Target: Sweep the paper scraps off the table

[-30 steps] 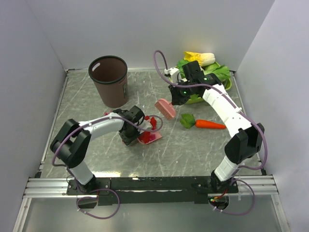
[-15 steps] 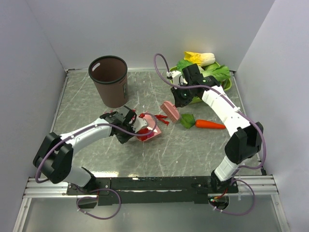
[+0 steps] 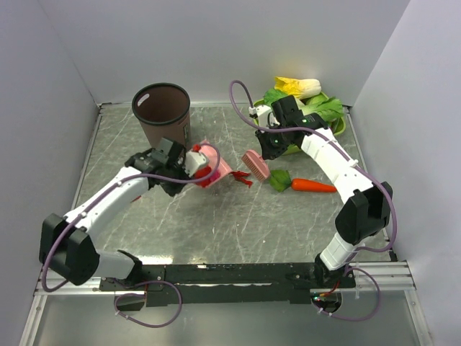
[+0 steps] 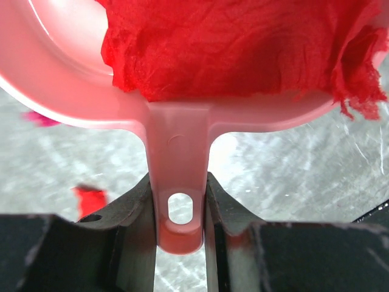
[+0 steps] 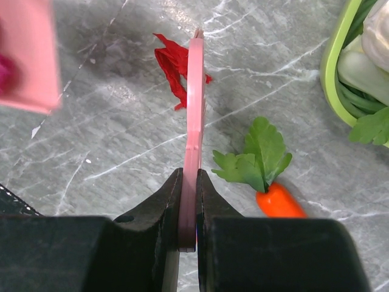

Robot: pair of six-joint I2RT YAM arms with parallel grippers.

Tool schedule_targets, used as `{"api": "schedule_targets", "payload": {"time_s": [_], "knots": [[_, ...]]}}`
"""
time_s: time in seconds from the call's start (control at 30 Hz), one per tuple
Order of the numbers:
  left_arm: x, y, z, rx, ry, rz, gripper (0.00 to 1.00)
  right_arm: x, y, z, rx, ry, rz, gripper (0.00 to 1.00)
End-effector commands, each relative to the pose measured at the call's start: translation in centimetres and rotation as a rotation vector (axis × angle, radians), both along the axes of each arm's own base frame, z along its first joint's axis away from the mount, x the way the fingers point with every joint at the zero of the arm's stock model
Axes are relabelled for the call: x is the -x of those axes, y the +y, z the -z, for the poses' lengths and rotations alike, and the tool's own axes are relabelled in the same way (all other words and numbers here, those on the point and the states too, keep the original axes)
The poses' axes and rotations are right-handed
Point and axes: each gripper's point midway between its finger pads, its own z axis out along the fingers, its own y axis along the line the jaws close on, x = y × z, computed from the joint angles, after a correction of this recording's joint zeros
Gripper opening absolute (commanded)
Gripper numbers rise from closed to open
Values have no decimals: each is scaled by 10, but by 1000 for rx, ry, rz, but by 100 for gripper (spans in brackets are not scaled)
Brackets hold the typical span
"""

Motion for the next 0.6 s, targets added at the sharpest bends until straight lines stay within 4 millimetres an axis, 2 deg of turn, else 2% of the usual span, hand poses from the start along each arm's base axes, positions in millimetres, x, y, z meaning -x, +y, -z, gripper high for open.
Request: {"api": "schedule_targets", "payload": {"time_s": [0.0, 0.23, 0.27, 0.43, 0.47, 0.57], "knots": [[-17, 6, -55, 43, -123, -26, 1, -6, -3, -25, -28, -88, 26, 0], [-44, 10, -105, 68, -208, -92, 1, -14, -4, -29, -52, -81, 42, 0], [-52, 10, -117, 81, -230, -111, 1, -13, -3, -28, -56, -78, 40, 0], [-76, 16, -147, 105, -256, -181, 1, -13, -2, -28, -67, -75, 45, 0], [-89, 22, -160, 99, -290, -222, 1, -13, -2, -29, -67, -77, 45, 0], [-111, 36, -184, 85, -350, -306, 1, -13, -2, -29, -70, -77, 44, 0]]}}
